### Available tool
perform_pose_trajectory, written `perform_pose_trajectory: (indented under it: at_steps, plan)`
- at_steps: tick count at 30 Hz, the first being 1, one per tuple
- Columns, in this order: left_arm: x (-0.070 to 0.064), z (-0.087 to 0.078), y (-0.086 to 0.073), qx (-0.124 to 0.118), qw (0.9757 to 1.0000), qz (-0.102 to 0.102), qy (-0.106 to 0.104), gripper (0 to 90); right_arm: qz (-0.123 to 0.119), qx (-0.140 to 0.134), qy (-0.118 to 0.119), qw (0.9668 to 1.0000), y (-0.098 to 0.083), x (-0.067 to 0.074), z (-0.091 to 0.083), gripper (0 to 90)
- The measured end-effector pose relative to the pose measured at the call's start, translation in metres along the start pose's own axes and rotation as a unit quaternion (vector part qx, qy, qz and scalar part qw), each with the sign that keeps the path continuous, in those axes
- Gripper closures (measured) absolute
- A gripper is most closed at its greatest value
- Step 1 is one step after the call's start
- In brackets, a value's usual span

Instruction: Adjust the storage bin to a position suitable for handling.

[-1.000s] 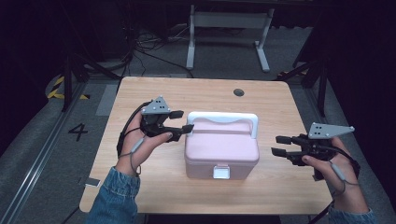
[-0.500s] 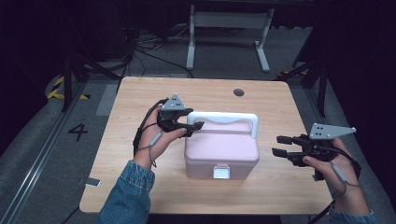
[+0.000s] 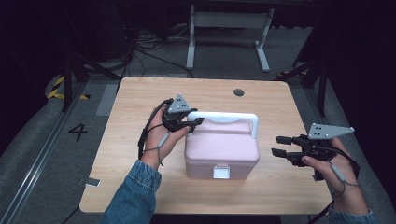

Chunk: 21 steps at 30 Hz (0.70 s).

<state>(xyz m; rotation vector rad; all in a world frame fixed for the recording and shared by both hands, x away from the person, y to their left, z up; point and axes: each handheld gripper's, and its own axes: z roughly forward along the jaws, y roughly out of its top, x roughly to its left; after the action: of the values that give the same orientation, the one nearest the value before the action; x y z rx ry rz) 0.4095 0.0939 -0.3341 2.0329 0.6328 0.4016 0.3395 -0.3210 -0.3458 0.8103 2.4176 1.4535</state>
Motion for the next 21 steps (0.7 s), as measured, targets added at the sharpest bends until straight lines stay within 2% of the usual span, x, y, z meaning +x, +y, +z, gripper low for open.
perform_pose_trajectory:
  at_steps: [1,4,8,9,10,16,21]
  plan:
    - [-0.001,0.000,0.001,-0.001,1.0000,-0.003,-0.004,63.5,0.002,-0.001,0.002,1.0000,0.000,0.000,0.000,47.4]
    - [-0.002,-0.001,0.003,0.008,0.9999,0.007,-0.001,64.2,0.004,-0.002,0.003,1.0000,0.000,0.000,0.000,47.3]
    - [-0.003,-0.001,0.004,0.011,0.9999,0.010,0.002,65.4,0.007,-0.006,0.009,0.9999,-0.001,-0.001,0.001,47.3]
    - [-0.003,-0.002,0.005,0.016,0.9997,0.016,0.003,65.4,0.008,-0.006,0.009,0.9999,-0.001,-0.001,0.001,47.3]
    - [-0.004,-0.002,0.005,0.014,0.9998,0.011,0.003,65.5,0.008,-0.006,0.009,0.9999,-0.001,-0.001,0.001,47.3]
    - [-0.004,-0.007,0.013,0.022,0.9997,0.011,-0.002,66.1,0.009,-0.009,0.009,0.9999,0.000,-0.002,0.001,48.0]
    - [-0.003,-0.011,0.019,0.010,0.9999,-0.002,-0.012,67.0,0.007,-0.009,0.008,0.9999,-0.001,-0.003,0.000,49.9]
